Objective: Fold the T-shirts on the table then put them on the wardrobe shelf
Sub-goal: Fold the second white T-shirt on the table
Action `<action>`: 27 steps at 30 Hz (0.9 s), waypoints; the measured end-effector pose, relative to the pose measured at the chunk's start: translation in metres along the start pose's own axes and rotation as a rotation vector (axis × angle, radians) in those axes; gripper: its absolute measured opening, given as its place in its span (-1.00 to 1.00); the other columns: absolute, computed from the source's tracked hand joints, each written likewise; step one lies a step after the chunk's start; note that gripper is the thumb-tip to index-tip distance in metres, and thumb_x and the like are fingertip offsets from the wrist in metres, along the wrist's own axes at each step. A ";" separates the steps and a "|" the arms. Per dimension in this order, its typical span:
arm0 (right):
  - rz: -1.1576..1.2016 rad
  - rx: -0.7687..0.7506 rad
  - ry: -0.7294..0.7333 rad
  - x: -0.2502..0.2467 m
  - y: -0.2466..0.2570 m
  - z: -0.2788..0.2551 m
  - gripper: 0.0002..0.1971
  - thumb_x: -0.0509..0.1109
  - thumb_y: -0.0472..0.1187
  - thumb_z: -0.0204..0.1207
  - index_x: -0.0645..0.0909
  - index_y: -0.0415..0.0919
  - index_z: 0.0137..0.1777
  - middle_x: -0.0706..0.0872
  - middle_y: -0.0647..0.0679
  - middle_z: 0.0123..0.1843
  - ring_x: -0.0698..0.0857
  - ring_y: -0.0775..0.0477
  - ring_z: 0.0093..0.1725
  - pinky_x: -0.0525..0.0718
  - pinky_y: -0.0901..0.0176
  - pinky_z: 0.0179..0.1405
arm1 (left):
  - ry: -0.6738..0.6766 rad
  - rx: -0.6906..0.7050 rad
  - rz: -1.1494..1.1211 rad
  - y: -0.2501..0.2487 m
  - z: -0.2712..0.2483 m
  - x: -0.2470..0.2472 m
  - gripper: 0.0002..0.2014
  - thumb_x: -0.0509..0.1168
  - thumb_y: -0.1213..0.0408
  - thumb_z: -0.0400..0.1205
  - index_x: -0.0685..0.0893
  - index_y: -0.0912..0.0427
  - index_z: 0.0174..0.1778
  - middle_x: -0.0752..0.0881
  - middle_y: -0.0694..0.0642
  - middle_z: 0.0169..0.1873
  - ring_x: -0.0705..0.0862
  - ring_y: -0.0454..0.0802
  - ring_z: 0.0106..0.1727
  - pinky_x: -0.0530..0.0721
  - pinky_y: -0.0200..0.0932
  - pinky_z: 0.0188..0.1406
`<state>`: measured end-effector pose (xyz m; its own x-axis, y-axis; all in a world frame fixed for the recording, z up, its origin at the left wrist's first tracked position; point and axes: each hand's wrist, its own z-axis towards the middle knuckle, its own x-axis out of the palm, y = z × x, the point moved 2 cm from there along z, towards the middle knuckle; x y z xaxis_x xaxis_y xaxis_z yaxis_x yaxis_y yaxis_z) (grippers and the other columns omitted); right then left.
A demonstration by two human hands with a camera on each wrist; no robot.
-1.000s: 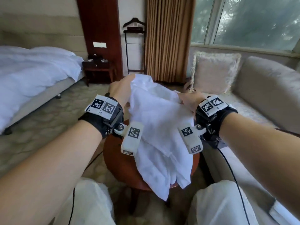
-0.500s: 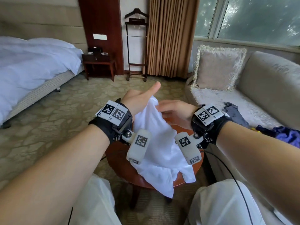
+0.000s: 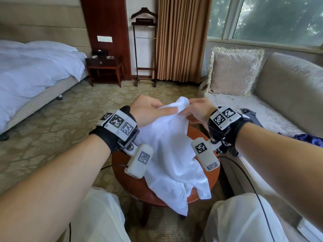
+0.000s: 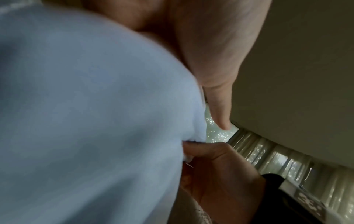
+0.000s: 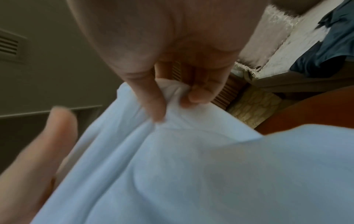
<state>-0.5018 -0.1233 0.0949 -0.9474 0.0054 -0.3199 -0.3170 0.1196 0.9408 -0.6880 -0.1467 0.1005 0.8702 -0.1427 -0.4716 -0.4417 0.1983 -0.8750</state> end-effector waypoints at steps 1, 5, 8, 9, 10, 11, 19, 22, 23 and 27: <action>0.010 0.002 -0.056 -0.004 0.001 0.004 -0.87 0.42 -0.47 0.43 0.75 -0.33 -0.08 0.69 -0.19 -0.28 0.57 -0.12 -0.30 0.61 0.10 -0.29 | 0.041 -0.018 0.044 0.000 -0.001 0.000 -0.50 0.57 -0.08 0.41 0.55 0.28 -0.46 0.46 0.14 -0.49 0.44 0.01 -0.40 0.27 -0.17 -0.37; 0.126 -0.033 -0.055 -0.003 0.003 0.004 -0.85 0.41 -0.49 0.44 0.64 -0.24 -0.23 0.75 -0.22 -0.23 0.75 -0.16 -0.19 0.78 0.13 -0.20 | 0.304 -0.142 -0.062 -0.003 -0.011 0.010 -0.85 0.48 0.14 0.55 0.74 0.09 -0.29 0.69 0.04 -0.41 0.59 -0.09 -0.47 0.45 -0.27 -0.59; 0.227 -0.068 0.126 0.003 0.001 -0.002 -0.83 0.33 -0.46 0.50 0.62 -0.27 -0.28 0.72 -0.14 -0.37 0.71 -0.05 -0.39 0.65 0.29 -0.45 | 0.390 -0.173 -0.271 -0.011 -0.017 0.012 -0.74 0.31 0.14 0.68 0.73 0.22 0.15 0.82 0.20 -0.05 0.81 0.08 -0.13 0.67 -0.18 -0.46; 0.259 -0.055 0.189 0.005 -0.001 -0.002 -0.84 0.31 -0.43 0.52 0.61 -0.27 -0.26 0.68 -0.12 -0.40 0.66 -0.07 -0.42 0.60 0.28 -0.39 | 0.337 -0.157 -0.262 -0.012 -0.015 0.011 -0.73 0.30 0.17 0.69 0.72 0.28 0.18 0.83 0.25 -0.01 0.83 0.12 -0.04 0.71 -0.14 -0.40; 0.295 -0.039 0.253 0.005 -0.001 -0.003 -0.92 0.32 -0.39 0.52 0.63 -0.28 -0.16 0.67 -0.16 -0.32 0.64 -0.12 -0.34 0.60 0.23 -0.24 | 0.249 -0.140 -0.247 -0.014 -0.014 0.008 -0.75 0.33 0.25 0.68 0.72 0.34 0.16 0.82 0.29 -0.01 0.84 0.15 -0.03 0.73 -0.10 -0.37; 0.335 -0.018 0.297 0.005 -0.003 -0.003 -0.89 0.34 -0.35 0.50 0.64 -0.30 -0.02 0.67 -0.23 -0.17 0.64 -0.19 -0.20 0.61 0.13 -0.08 | 0.146 -0.127 -0.221 -0.015 -0.011 0.006 -0.80 0.38 0.36 0.64 0.71 0.38 0.13 0.82 0.34 -0.03 0.85 0.14 -0.08 0.76 -0.09 -0.35; 0.376 -0.051 0.625 0.013 0.009 -0.029 -0.80 0.40 -0.37 0.38 0.76 -0.29 -0.02 0.80 -0.22 -0.01 0.77 -0.13 0.00 0.71 0.10 0.09 | -0.083 0.042 0.198 -0.001 0.005 0.022 -0.62 0.48 -0.20 0.21 0.69 -0.06 -0.20 0.75 0.00 -0.19 0.72 0.03 -0.09 0.68 -0.01 -0.08; 0.210 -0.098 0.504 0.016 0.005 -0.025 -0.49 0.46 -0.72 0.20 0.63 -0.29 0.11 0.78 -0.20 -0.01 0.75 -0.09 0.04 0.71 0.06 0.07 | -0.198 0.001 0.256 0.003 0.014 0.021 -0.69 0.47 -0.02 0.50 0.73 0.21 -0.24 0.75 0.13 -0.28 0.69 0.09 -0.20 0.62 -0.06 -0.25; 0.130 -0.105 0.433 0.014 0.004 -0.023 -0.43 0.46 -0.75 0.17 0.60 -0.28 0.14 0.76 -0.18 0.04 0.74 -0.07 0.06 0.71 0.04 0.06 | -0.253 -0.005 0.242 0.006 0.017 0.018 -0.69 0.47 0.00 0.53 0.76 0.23 -0.21 0.76 0.13 -0.27 0.70 0.10 -0.19 0.63 -0.08 -0.25; -0.294 -0.081 0.053 -0.007 -0.002 -0.011 -0.62 0.31 -0.63 0.28 0.72 -0.23 -0.03 0.73 -0.11 -0.08 0.67 -0.06 -0.14 0.71 0.14 -0.19 | -0.434 -0.037 0.186 0.021 0.021 -0.008 -0.66 0.38 -0.01 0.60 0.74 0.25 -0.21 0.73 0.14 -0.24 0.67 0.13 -0.16 0.54 -0.19 -0.31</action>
<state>-0.4947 -0.1342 0.0965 -0.8149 -0.0702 -0.5754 -0.5782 0.0283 0.8154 -0.6991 -0.1209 0.0885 0.7826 0.3122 -0.5386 -0.5997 0.1457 -0.7869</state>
